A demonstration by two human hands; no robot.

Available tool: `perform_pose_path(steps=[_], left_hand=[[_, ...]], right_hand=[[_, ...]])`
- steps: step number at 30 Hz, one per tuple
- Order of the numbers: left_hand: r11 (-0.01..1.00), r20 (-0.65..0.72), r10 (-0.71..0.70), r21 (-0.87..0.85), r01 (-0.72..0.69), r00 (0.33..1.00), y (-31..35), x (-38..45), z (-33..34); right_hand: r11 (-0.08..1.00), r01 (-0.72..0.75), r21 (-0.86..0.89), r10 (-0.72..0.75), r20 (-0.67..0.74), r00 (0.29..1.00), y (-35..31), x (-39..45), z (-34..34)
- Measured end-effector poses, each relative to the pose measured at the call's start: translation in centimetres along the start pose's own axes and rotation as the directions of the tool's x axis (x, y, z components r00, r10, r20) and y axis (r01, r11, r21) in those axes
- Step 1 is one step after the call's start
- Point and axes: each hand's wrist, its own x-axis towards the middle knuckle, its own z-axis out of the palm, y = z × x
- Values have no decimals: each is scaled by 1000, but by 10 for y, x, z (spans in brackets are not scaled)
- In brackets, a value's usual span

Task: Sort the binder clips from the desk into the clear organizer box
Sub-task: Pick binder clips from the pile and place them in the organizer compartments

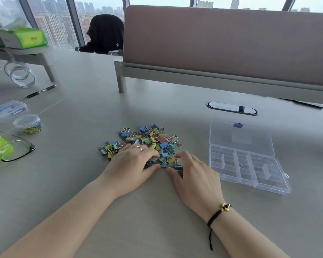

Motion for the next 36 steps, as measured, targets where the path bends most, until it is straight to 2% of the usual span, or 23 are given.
perform_pose_path(steps=[3, 5, 7, 8, 9, 10, 12, 14, 15, 17, 18, 20, 23, 25, 28, 29, 30, 31, 32, 34, 35, 36], left_hand=[[999, -22, 35, -38, -35, 999, -1, 1, 0], [993, -83, 25, -116, -34, 996, -1, 3, -1], [965, -201, -68, -262, 14, 977, 2, 6, -3], [920, -248, -177, -387, 70, 952, 6, 8, -5], [826, -245, -321, -544, 144, 915, 10, 12, -8], [679, -181, -464, -701, 217, 867, 15, 18, -11], [302, 38, -665, -900, 315, 745, 24, 31, -15], [-69, 306, -715, -926, 372, 629, 30, 42, -16], [-210, 415, -699, -898, 387, 583, 31, 45, -16], [-386, 570, -628, -819, 424, 529, 32, 48, -13], [-432, 623, -574, -782, 450, 532, 33, 48, -12], [-472, 696, -421, -715, 515, 581, 35, 46, -14], [-503, 730, -212, -651, 568, 650, 34, 41, -17], [-525, 744, -234, -639, 563, 626, 28, 38, -18], [-593, 743, -401, -656, 466, 536, 12, 35, -19], [-575, 722, -457, -685, 447, 519, 7, 35, -20], [-496, 680, -520, -733, 465, 517, 2, 34, -20], [-339, 610, -585, -783, 522, 535, -1, 33, -20], [-114, 513, -637, -801, 588, 576, -3, 32, -19], [393, 293, -644, -666, 634, 707, -1, 30, -16], [566, 218, -598, -566, 599, 772, 3, 28, -15], [664, 180, -552, -496, 559, 815, 8, 27, -13]], right_hand=[[1000, -7, -9, 7, -4, 1000, -1, 0, 0], [1000, -4, -18, 4, -2, 1000, -1, 0, 1], [1000, 9, -15, -9, -10, 1000, 0, 1, 1], [1000, 14, -1, -14, -17, 1000, 1, 1, 1], [999, 19, 27, -18, -28, 999, 2, 1, 1], [997, 24, 69, -21, -42, 999, 3, 2, 2], [979, 37, 200, -18, -95, 995, 5, 3, 5], [935, 67, 349, 2, -195, 981, 4, 7, 9], [909, 89, 406, 14, -243, 970, 2, 9, 10], [861, 131, 491, 36, -317, 948, -7, 14, 10], [839, 152, 522, 43, -343, 938, -12, 17, 9], [799, 187, 571, 43, -364, 930, -24, 23, 5], [766, 200, 612, -1, -310, 951, -40, 28, 2], [785, 204, 584, -25, -300, 954, -40, 29, 4], [897, 232, 375, -90, -360, 929, -25, 26, 7], [935, 207, 288, -104, -336, 936, -19, 25, 8], [964, 168, 206, -110, -265, 958, -15, 24, 8], [984, 131, 123, -110, -163, 980, -12, 22, 9], [993, 109, 41, -106, -67, 992, -11, 22, 11], [994, 96, -56, -95, 13, 995, -11, 22, 15], [993, 91, -71, -90, 12, 996, -12, 24, 17], [993, 86, -79, -87, -1, 996, -13, 25, 18]])
